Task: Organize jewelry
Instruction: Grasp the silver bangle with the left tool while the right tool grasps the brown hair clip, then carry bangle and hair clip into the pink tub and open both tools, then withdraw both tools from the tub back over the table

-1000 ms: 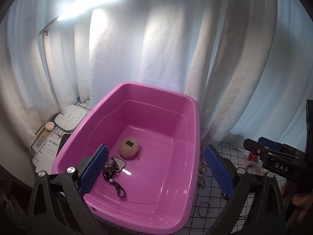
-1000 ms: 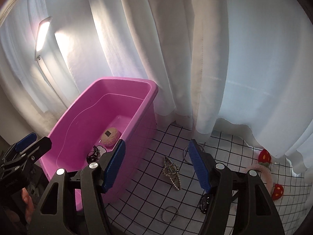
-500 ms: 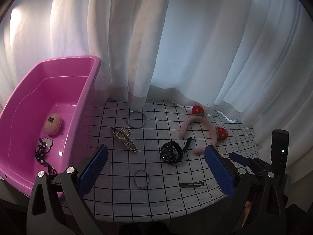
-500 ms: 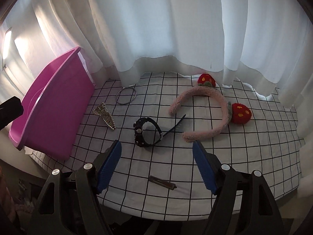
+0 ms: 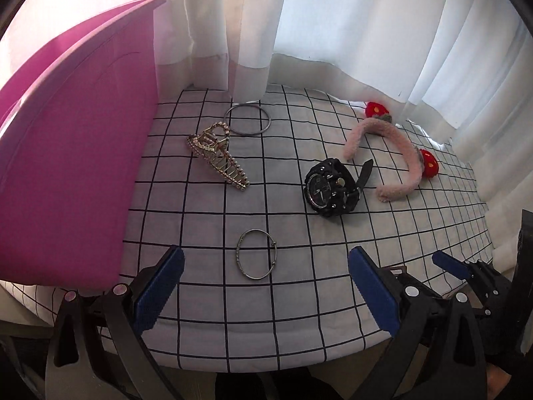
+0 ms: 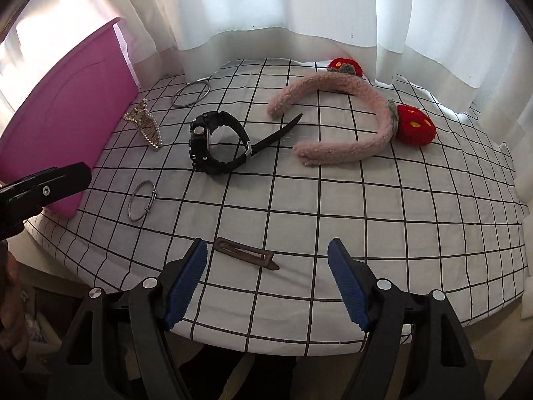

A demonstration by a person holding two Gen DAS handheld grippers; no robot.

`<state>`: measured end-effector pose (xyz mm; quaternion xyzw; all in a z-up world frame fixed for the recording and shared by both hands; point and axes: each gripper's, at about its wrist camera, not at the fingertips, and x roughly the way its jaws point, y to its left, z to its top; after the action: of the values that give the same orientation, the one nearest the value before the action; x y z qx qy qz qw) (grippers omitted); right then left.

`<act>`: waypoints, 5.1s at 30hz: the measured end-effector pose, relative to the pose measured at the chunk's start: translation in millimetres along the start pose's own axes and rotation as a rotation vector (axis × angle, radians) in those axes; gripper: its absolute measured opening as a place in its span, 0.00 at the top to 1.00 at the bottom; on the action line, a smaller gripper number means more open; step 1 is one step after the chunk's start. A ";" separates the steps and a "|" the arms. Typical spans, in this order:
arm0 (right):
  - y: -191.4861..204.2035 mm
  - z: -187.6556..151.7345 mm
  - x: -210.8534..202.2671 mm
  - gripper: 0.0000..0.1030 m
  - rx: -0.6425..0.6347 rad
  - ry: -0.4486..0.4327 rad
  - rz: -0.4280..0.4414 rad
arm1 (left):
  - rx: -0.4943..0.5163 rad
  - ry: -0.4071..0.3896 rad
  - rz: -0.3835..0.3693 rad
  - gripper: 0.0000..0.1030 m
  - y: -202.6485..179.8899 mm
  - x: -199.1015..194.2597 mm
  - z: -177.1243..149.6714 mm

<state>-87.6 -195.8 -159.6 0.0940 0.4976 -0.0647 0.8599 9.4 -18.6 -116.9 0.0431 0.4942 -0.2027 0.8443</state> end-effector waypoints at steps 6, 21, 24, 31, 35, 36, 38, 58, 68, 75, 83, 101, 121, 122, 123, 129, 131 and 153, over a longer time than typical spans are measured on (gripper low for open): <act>-0.4 -7.7 20.6 0.30 -0.018 0.019 -0.004 | 0.005 0.062 0.055 0.06 7.6 44.9 -10.7; 5.6 -6.8 46.8 0.30 -0.093 0.024 -0.030 | 0.056 0.111 0.108 0.06 3.1 85.5 -15.9; 9.3 -5.9 49.5 0.30 -0.124 0.013 -0.050 | 0.073 0.092 0.123 0.05 0.8 87.3 -16.9; 11.7 -7.9 50.6 0.30 -0.154 -0.014 -0.043 | 0.059 0.032 0.132 0.05 0.2 87.7 -18.1; 11.7 -8.1 50.0 0.31 -0.163 -0.019 -0.032 | 0.060 0.041 0.127 0.05 0.9 87.9 -16.2; 12.0 -8.2 50.0 0.31 -0.165 -0.020 -0.033 | 0.060 0.043 0.128 0.05 0.8 87.9 -16.1; 12.3 -8.5 49.4 0.31 -0.164 -0.021 -0.031 | 0.056 0.043 0.128 0.05 0.8 87.6 -16.3; 32.9 -15.2 43.4 0.92 -0.266 -0.053 0.026 | 0.096 0.032 0.098 0.60 -3.3 75.0 -17.1; 4.2 -9.4 24.1 0.92 -0.110 -0.083 0.090 | 0.104 0.021 0.080 0.60 -11.0 60.8 -14.5; -9.0 5.5 -0.5 0.92 -0.057 -0.128 0.088 | 0.112 -0.031 0.046 0.60 -21.4 32.1 2.1; 3.7 38.3 -40.8 0.92 -0.093 -0.227 0.093 | 0.126 -0.116 0.049 0.60 -31.8 -16.7 27.0; 141.1 164.8 -120.2 0.92 -0.348 -0.482 0.296 | -0.075 -0.356 0.176 0.60 63.1 -157.1 93.4; 328.2 216.7 -34.2 0.92 -0.561 -0.193 0.411 | -0.345 -0.225 0.353 0.60 220.5 -132.4 77.2; 330.0 217.6 -29.1 0.92 -0.555 -0.176 0.402 | -0.351 -0.216 0.351 0.60 223.1 -130.0 76.3; 331.3 218.7 -24.6 0.92 -0.549 -0.162 0.396 | -0.356 -0.209 0.349 0.60 225.4 -128.4 75.4; 335.6 222.5 -10.8 0.92 -0.535 -0.114 0.369 | -0.392 -0.175 0.324 0.59 237.8 -120.5 73.7; 337.7 225.3 -8.3 0.88 -0.527 -0.102 0.356 | -0.404 -0.165 0.314 0.59 239.8 -118.6 73.3; 314.1 228.4 -30.5 0.48 -0.437 -0.160 0.312 | -0.404 -0.210 0.366 0.06 228.0 -143.3 60.6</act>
<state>154.3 59.0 8.7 -0.0237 0.4098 0.1702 0.8958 85.2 216.2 6.9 -0.0587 0.4184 0.0521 0.9049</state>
